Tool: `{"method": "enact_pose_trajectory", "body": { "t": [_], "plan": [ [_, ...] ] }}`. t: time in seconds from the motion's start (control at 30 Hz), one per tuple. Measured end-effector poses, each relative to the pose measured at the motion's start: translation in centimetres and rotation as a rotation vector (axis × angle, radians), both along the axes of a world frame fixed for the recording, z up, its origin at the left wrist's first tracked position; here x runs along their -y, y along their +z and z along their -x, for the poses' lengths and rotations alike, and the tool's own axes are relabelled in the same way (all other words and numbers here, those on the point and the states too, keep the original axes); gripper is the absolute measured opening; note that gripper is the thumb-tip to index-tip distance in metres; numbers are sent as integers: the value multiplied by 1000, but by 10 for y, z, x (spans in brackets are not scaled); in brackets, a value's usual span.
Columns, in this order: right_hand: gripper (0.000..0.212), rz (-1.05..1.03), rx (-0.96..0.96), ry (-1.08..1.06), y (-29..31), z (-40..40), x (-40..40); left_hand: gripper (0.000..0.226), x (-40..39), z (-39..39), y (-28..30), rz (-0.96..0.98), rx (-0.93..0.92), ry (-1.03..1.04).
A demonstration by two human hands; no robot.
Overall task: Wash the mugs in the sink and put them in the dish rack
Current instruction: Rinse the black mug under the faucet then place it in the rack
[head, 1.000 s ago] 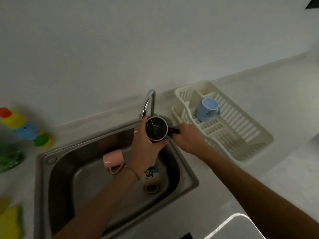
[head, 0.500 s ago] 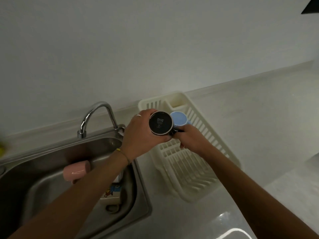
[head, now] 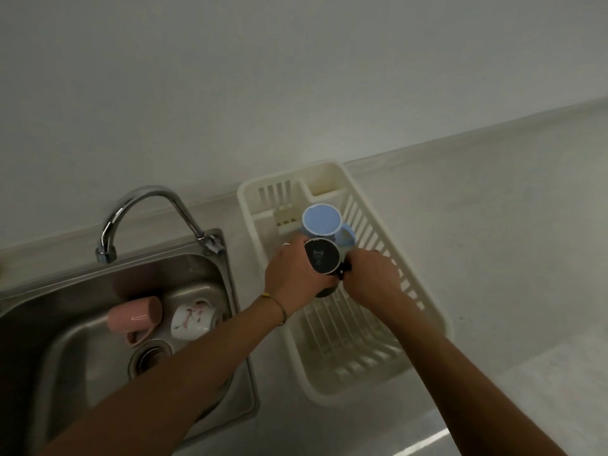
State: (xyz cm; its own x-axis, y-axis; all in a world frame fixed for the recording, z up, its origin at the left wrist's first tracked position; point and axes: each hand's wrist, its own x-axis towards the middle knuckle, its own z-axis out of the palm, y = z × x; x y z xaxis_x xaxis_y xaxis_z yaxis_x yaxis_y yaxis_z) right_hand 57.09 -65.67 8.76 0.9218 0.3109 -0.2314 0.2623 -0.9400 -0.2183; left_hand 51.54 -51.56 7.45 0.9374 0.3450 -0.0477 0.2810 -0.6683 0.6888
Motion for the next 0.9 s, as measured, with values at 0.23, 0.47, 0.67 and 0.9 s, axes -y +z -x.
{"method": "enact_pose_trajectory", "body": {
  "t": [0.23, 0.47, 0.67, 0.9],
  "plan": [
    [9, -12, -59, 14, -17, -15, 6, 86, 20, -14, -13, 47, -73, 96],
    [22, -124, -54, -49, -26, -20, 9, 79, 15, -17, -21, 214, -142, 102],
    [21, -236, -16, -99, -23, -16, 5, 79, 11, -19, -20, 420, -208, 181],
    [31, -137, 31, -117, -22, -20, 2, 74, 31, -22, -19, 549, -131, 251]
  ]
}}
